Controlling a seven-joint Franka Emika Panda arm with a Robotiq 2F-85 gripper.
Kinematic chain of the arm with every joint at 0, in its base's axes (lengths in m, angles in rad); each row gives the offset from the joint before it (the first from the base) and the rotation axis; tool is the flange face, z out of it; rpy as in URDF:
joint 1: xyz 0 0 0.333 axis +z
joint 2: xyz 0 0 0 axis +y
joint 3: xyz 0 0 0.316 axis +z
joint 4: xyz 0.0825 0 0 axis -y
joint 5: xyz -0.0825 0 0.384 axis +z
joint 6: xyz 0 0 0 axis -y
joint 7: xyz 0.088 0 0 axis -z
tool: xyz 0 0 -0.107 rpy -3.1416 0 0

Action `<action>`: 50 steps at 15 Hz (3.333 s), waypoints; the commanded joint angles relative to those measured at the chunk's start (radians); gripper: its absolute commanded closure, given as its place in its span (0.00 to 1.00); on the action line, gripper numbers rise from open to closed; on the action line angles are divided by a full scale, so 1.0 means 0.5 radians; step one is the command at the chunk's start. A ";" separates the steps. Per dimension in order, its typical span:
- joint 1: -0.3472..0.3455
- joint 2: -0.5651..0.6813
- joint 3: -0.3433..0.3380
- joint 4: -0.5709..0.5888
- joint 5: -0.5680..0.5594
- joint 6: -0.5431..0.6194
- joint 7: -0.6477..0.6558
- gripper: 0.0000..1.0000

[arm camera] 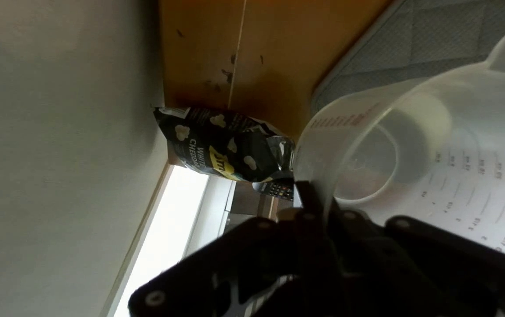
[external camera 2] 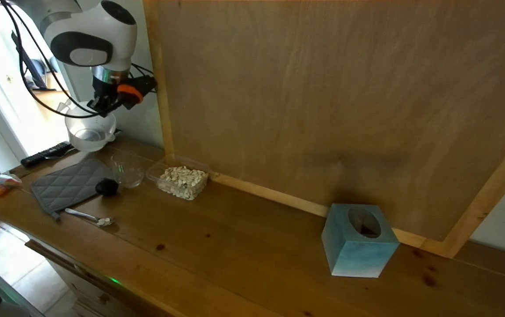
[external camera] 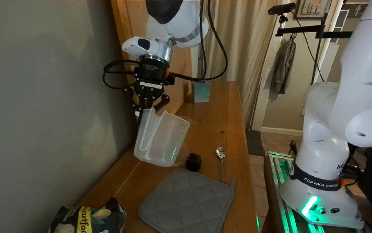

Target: Pour the contents of the plastic jar into the glass cup

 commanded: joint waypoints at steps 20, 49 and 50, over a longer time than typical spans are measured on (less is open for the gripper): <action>-0.161 0.053 -0.073 0.060 0.333 -0.367 -0.454 0.99; -0.254 0.124 -0.099 0.133 0.359 -0.755 -0.611 0.99; -0.257 0.128 -0.098 0.135 0.348 -0.753 -0.620 0.99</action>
